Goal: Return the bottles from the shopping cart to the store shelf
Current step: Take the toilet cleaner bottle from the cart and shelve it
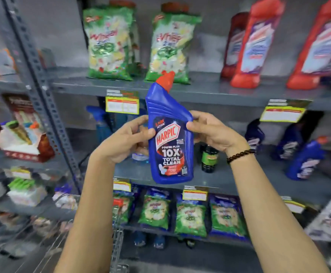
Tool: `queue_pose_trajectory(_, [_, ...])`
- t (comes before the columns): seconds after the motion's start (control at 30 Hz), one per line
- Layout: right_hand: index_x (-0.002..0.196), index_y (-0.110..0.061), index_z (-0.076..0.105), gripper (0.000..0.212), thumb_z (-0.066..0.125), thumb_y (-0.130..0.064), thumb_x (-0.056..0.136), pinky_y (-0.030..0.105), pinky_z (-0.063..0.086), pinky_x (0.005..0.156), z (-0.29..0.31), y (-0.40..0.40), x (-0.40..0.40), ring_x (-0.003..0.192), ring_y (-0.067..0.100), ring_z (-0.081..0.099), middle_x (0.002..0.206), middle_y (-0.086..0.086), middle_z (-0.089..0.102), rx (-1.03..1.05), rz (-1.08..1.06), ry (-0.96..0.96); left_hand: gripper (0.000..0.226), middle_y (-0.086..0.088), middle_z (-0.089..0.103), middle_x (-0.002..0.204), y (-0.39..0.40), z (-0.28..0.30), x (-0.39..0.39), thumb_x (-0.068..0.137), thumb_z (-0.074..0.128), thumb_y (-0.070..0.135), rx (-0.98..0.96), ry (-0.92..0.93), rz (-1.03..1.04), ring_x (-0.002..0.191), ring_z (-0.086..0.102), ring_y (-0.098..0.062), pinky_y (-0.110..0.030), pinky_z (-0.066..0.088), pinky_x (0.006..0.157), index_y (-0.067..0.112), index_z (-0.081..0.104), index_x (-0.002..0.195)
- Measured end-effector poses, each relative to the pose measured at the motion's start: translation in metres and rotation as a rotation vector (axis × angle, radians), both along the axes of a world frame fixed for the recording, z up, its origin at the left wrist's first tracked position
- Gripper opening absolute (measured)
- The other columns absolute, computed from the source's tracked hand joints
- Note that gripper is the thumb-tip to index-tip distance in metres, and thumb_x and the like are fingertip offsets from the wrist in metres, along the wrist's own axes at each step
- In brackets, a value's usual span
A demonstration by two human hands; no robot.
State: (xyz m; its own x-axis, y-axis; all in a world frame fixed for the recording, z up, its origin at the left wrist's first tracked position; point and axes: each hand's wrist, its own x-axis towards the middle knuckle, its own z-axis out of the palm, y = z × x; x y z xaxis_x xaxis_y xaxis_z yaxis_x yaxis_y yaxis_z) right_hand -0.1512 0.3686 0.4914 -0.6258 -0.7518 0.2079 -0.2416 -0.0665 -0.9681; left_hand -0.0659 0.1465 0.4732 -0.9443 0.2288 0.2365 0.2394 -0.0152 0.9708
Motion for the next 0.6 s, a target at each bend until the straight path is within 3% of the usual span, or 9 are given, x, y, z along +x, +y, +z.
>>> queue_pose_trajectory(0.07, [0.103,-0.02,0.06,0.062,0.082,-0.049,0.053,0.02,0.057,0.06,-0.012,0.032,-0.01,0.074,0.004,0.069,0.083,-0.011,0.075,0.018,-0.09,-0.031,0.026,0.012,0.073,0.07,0.024,-0.01,-0.024,0.081,0.066,0.022,-0.035,-0.036,-0.037,0.06,0.068,-0.002,-0.022,0.059,0.054,0.032,0.058,0.105])
queue_pose_trajectory(0.17, [0.104,-0.024,0.063,0.028,0.069,-0.026,0.077,0.021,0.057,0.068,-0.039,0.086,-0.028,0.082,0.005,0.07,0.089,-0.01,0.076,0.062,-0.212,-0.066,0.028,0.013,0.073,0.078,0.068,-0.03,-0.062,0.085,0.058,0.019,-0.083,-0.103,-0.102,0.069,0.069,-0.005,-0.024,0.06,0.061,0.035,0.058,0.107])
queue_pose_trajectory(0.27, [0.107,-0.023,0.064,0.028,0.065,-0.02,0.079,0.023,0.059,0.074,-0.07,0.135,-0.046,0.09,0.008,0.07,0.095,-0.009,0.075,0.11,-0.328,-0.117,0.032,0.002,0.065,0.106,0.119,-0.06,-0.101,0.088,0.056,0.012,-0.089,-0.173,-0.141,0.092,0.063,-0.016,-0.033,0.057,0.075,0.024,0.055,0.118])
queue_pose_trajectory(0.37, [0.117,-0.015,0.06,0.031,0.059,-0.008,0.087,0.027,0.057,0.08,-0.105,0.18,-0.069,0.094,0.009,0.068,0.105,-0.005,0.071,0.135,-0.45,-0.165,0.039,0.0,0.061,0.106,0.176,-0.095,-0.133,0.091,0.05,0.005,-0.09,-0.214,-0.09,0.092,0.059,-0.012,-0.03,0.054,0.076,0.008,0.046,0.13])
queue_pose_trajectory(0.47, [0.13,-0.008,0.05,0.042,0.056,-0.003,0.089,0.041,0.05,0.093,-0.134,0.222,-0.094,0.106,0.021,0.061,0.121,0.01,0.063,0.155,-0.534,-0.205,0.04,0.0,0.06,0.104,0.229,-0.126,-0.162,0.091,0.051,0.002,-0.076,-0.239,-0.075,0.087,0.059,-0.007,-0.014,0.056,0.063,0.006,0.045,0.131])
queue_pose_trajectory(0.53, [0.135,-0.006,0.045,0.047,0.054,-0.001,0.09,0.038,0.051,0.091,-0.148,0.249,-0.113,0.112,0.025,0.057,0.128,0.014,0.058,0.155,-0.564,-0.245,0.041,0.001,0.06,0.1,0.26,-0.142,-0.185,0.09,0.051,0.0,-0.078,-0.242,-0.063,0.085,0.058,-0.005,-0.01,0.054,0.06,0.004,0.046,0.13])
queue_pose_trajectory(0.6, [0.136,-0.005,0.043,0.048,0.053,0.001,0.09,0.027,0.054,0.083,-0.158,0.273,-0.136,0.111,0.023,0.056,0.13,0.015,0.056,0.155,-0.594,-0.269,0.042,-0.003,0.061,0.103,0.289,-0.154,-0.209,0.089,0.051,-0.002,-0.081,-0.238,-0.038,0.09,0.058,-0.012,-0.015,0.054,0.067,0.001,0.044,0.13])
